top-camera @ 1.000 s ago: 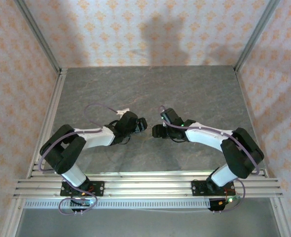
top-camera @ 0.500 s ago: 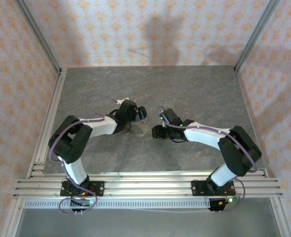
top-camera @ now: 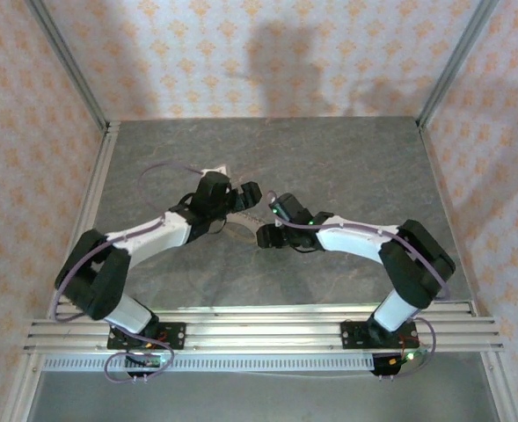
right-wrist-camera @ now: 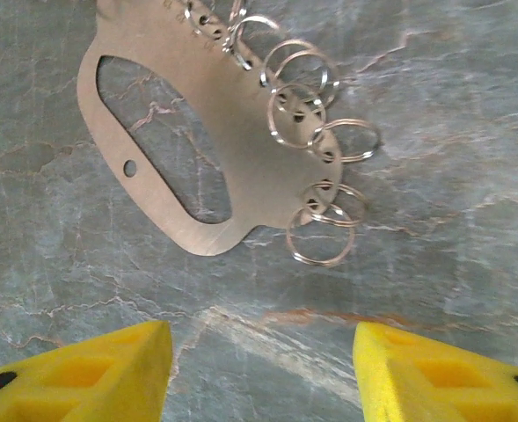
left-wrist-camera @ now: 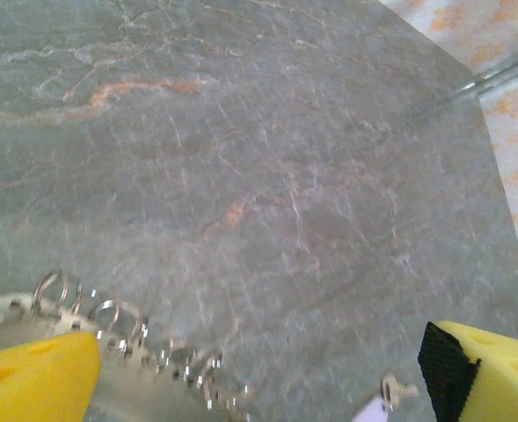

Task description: Put the keys on the keyring

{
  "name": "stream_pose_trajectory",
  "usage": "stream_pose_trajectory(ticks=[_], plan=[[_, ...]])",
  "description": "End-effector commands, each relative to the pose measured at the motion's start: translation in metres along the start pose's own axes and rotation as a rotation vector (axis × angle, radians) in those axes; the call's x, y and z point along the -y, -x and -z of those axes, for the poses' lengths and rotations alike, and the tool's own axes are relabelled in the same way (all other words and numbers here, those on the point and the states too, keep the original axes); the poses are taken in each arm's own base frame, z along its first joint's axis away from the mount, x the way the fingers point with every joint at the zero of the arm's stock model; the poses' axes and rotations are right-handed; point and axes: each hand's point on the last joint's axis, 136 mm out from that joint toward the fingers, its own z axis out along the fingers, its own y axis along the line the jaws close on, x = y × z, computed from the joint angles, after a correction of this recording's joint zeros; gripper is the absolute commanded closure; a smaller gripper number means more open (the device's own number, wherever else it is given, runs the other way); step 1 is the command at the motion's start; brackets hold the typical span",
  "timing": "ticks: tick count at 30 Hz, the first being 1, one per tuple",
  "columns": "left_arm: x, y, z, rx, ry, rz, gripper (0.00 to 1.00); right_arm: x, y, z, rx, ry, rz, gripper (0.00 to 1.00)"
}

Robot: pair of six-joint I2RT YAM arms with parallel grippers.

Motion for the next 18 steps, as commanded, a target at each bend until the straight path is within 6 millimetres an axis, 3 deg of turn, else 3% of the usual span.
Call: stream_pose_trajectory(ticks=[1,8,18], plan=[[-0.014,-0.011,0.019,0.006,0.034,0.013,0.05,-0.004,0.005,-0.008,0.001,0.000,0.031,0.44],[-0.029,-0.009,0.049,0.071,0.065,0.016,0.04,-0.002,0.011,-0.017,-0.014,-0.030,0.062,0.45],[-0.035,-0.012,0.059,0.087,0.066,0.018,0.04,0.000,0.019,-0.025,-0.029,-0.072,0.103,0.45]])
